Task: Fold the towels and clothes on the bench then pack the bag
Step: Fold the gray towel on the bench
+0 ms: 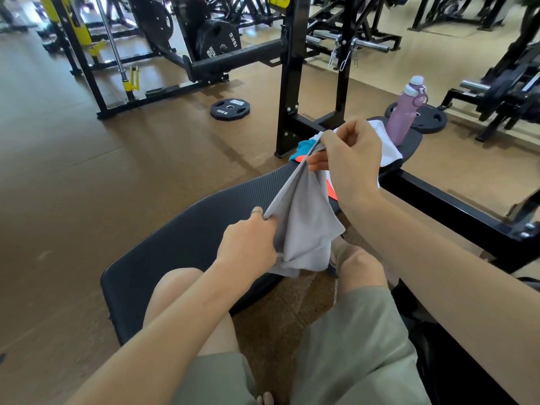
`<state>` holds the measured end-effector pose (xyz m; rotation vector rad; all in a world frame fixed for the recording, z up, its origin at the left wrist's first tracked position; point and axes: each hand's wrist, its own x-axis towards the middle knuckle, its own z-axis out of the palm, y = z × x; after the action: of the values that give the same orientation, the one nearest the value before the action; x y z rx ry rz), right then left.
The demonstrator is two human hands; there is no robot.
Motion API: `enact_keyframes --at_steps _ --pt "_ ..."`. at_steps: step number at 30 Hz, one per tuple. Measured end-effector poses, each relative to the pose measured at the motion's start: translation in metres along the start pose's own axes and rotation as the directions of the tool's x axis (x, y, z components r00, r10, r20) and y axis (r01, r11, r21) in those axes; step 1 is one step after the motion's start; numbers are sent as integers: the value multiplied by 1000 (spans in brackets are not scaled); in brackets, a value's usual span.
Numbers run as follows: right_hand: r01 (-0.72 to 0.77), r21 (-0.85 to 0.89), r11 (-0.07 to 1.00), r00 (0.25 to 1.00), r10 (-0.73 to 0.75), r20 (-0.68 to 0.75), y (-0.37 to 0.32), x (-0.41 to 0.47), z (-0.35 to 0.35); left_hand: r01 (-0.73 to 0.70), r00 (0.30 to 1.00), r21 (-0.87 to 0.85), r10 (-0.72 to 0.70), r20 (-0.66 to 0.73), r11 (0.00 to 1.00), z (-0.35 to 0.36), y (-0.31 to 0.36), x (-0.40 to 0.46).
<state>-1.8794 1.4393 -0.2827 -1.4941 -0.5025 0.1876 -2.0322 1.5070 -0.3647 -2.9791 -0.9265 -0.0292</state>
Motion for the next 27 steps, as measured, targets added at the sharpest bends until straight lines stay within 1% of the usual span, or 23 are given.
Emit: enact_keyframes --at_steps 2,3,4,5,7,8,9,10,11,12,13,15,19,23,27 --pt "-3 20 1000 1000 3 3 -2 0 0 12 1000 -33 -13 -12 999 0 -4 -1" --pt "-9 29 1000 1000 9 2 -3 -1 0 12 1000 -76 -14 -24 997 -1 -6 -1" --pt "-15 32 999 1000 15 2 -3 -3 1 9 999 -178 -16 -42 984 -1 -6 -1" --pt "-21 33 999 1000 21 5 -4 -4 2 8 998 -329 -27 -55 944 -3 -4 0" --pt "-37 49 998 999 36 23 -3 -9 6 18 994 -616 -78 -71 788 -8 2 4" --pt "-46 61 997 998 44 37 -3 -12 9 25 994 -702 -95 -61 712 -10 7 6" --pt "-49 58 997 997 46 54 -2 -14 11 33 994 -730 -99 -47 682 -13 14 8" --pt "-47 41 998 997 44 69 -2 -18 14 41 995 -711 -94 -36 702 -14 21 10" --pt "-43 22 999 996 41 83 -2 -20 17 52 996 -660 -90 -25 750 -15 27 11" --pt "-40 12 999 995 39 96 -3 -22 20 78 994 -598 -109 -17 798 -15 33 12" --pt "-38 11 999 993 37 108 -3 -24 21 112 989 -557 -147 -19 823 -15 36 14" --pt "-25 9 1000 992 24 124 -5 -25 23 142 972 -557 -222 -78 818 -11 35 19" --pt "-29 37 999 989 23 148 -12 -29 21 100 937 -552 -265 -228 828 -9 34 21" --pt "-49 70 996 988 38 148 -15 -33 22 120 929 -536 -285 -236 836 -11 33 24" --pt "-51 34 998 990 46 133 -12 -36 24 125 928 -437 -260 -266 891 -14 30 26"
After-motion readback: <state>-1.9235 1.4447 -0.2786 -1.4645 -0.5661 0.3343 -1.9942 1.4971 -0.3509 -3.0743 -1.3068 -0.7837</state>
